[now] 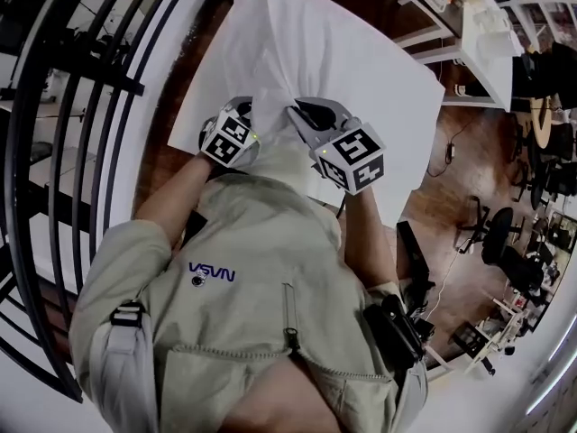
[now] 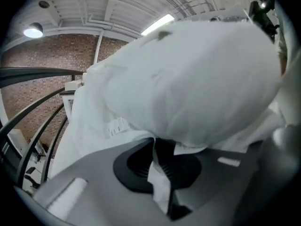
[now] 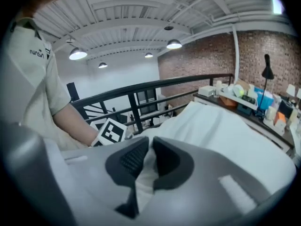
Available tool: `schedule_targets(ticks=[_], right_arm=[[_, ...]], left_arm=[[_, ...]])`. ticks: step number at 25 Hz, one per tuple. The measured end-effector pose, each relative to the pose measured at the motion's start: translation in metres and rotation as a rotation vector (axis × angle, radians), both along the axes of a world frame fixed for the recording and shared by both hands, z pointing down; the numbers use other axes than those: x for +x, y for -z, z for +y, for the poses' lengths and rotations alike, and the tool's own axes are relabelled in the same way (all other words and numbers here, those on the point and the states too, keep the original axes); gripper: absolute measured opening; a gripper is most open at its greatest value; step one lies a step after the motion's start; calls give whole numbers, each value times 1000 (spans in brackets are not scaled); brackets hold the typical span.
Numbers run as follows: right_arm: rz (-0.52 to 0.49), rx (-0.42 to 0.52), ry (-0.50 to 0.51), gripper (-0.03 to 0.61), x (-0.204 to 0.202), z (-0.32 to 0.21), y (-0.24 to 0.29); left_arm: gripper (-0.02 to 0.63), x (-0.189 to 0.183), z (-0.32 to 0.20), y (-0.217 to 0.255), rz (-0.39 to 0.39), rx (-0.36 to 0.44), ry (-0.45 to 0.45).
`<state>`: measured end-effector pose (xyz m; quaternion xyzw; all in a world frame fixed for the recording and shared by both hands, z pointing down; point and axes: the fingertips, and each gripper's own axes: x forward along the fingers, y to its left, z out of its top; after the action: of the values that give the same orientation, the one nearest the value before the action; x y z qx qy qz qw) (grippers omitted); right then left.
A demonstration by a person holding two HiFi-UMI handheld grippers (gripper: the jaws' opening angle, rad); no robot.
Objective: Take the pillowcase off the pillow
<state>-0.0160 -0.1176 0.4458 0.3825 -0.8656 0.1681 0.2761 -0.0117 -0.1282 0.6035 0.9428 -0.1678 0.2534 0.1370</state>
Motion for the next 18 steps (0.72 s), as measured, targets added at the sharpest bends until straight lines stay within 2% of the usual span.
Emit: schedule_targets(ticks=[4,7,10,14,16,18], right_arm=[[24,-55,26,23,-8,-1,-29],[38,-85,45,28,-15,-1,-43],[51,-107,59,31,-22,-1,-52],[56,-121,52,37,-24,-2,-56],[56,-124,45,39,-24,-1,-55],[55,-124,34,41,-24,-1,-54]], left_arm=[[21,-40,13,-9,-42,-27,40],[28,-70,12,-4,-24,-16,93],[23,-94,9,17,20,-14,126],[6,-116,-18,63,124,44,212],[6,-120,-36,81,173,44,238],[13,-113,-52,85,189,18,230]])
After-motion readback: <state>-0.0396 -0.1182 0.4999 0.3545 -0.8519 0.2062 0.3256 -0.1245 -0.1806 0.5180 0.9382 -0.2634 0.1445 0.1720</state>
